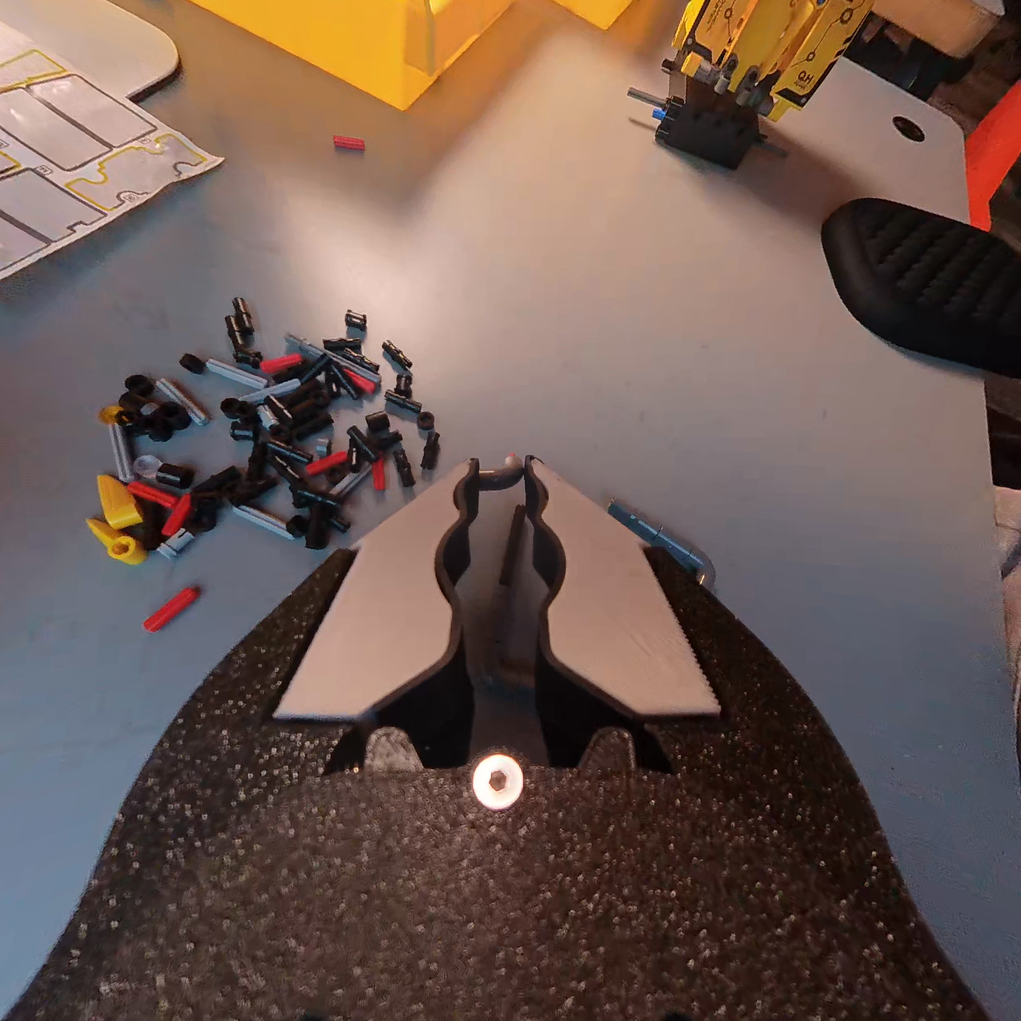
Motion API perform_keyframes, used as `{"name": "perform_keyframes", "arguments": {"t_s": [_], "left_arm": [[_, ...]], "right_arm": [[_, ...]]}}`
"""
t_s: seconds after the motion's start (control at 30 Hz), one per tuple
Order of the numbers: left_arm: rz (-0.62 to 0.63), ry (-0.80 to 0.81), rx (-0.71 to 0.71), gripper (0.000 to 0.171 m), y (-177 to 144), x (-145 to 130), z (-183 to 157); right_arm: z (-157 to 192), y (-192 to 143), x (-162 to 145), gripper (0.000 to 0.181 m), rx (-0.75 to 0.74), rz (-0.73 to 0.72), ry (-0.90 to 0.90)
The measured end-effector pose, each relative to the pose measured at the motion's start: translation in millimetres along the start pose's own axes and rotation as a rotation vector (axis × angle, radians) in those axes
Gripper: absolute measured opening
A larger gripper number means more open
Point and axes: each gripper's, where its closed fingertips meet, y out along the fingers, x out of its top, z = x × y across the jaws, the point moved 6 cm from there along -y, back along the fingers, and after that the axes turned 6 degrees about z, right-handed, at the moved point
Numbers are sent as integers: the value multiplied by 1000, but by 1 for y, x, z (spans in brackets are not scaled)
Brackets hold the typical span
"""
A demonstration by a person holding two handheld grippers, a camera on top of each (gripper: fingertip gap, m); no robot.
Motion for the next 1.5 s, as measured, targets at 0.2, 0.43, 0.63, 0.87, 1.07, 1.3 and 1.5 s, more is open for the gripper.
{"name": "perform_keyframes", "arguments": {"t_s": [0.2,0.43,0.63,0.87,1.07,1.3,1.5], "left_arm": [[4,4,-9,15,1,0,-1],[10,4,-29,15,2,0,-3],[21,2,-40,15,5,-2,-4],[24,0,-57,15,6,-2,-6],[31,-11,-63,15,7,-4,-4],[31,-18,-78,15,7,-4,-4],[35,-14,-79,15,8,-4,-4]], "right_arm": [[-5,31,7,53,72,189,-87],[-7,40,11,51,108,262,-32],[-11,44,12,51,182,329,48],[-17,52,19,12,70,368,35],[-21,57,22,18,110,451,-1],[-23,62,18,14,107,442,-34],[-15,56,16,14,67,421,-98]]}}
